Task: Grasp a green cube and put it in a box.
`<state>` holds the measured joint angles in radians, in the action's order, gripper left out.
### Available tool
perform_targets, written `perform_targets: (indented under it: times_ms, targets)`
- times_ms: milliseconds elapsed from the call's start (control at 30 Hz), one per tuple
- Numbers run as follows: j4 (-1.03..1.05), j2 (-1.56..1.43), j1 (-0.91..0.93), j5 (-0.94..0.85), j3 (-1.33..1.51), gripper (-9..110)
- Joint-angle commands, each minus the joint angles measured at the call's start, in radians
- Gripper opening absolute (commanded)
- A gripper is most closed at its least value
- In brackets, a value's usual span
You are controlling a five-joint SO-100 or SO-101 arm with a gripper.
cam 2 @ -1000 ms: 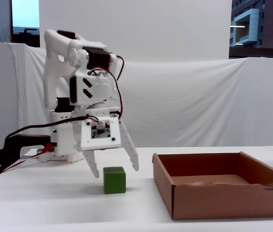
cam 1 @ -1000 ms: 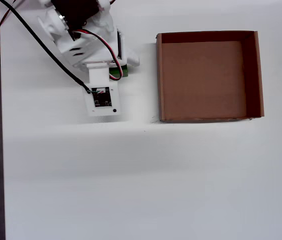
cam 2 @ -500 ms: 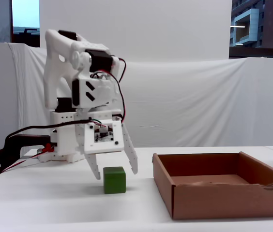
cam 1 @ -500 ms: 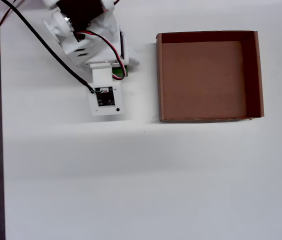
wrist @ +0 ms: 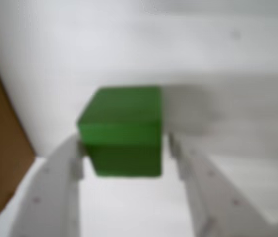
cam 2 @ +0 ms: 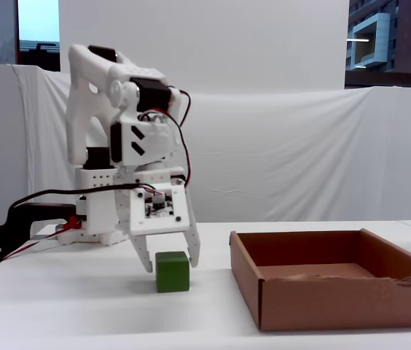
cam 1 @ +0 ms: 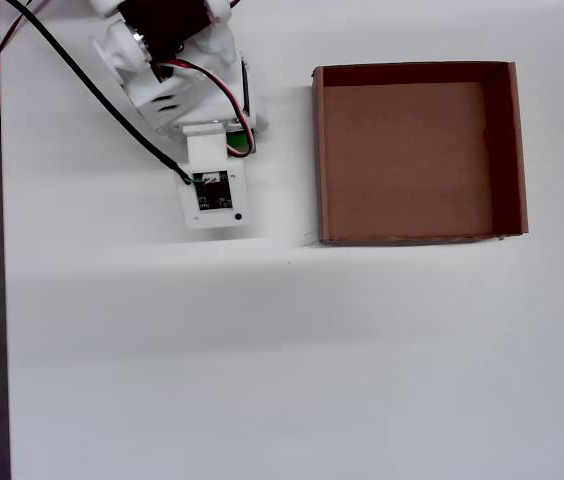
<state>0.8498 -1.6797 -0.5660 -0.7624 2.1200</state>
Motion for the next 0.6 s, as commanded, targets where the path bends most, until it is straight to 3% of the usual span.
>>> perform_targets:
  times_ms: [0, 567]
  targets:
    - [-0.014, -0.011, -0.009, 0.005, 0.003, 21]
    - [-0.012, -0.025, -0.011, 0.006, 0.009, 18]
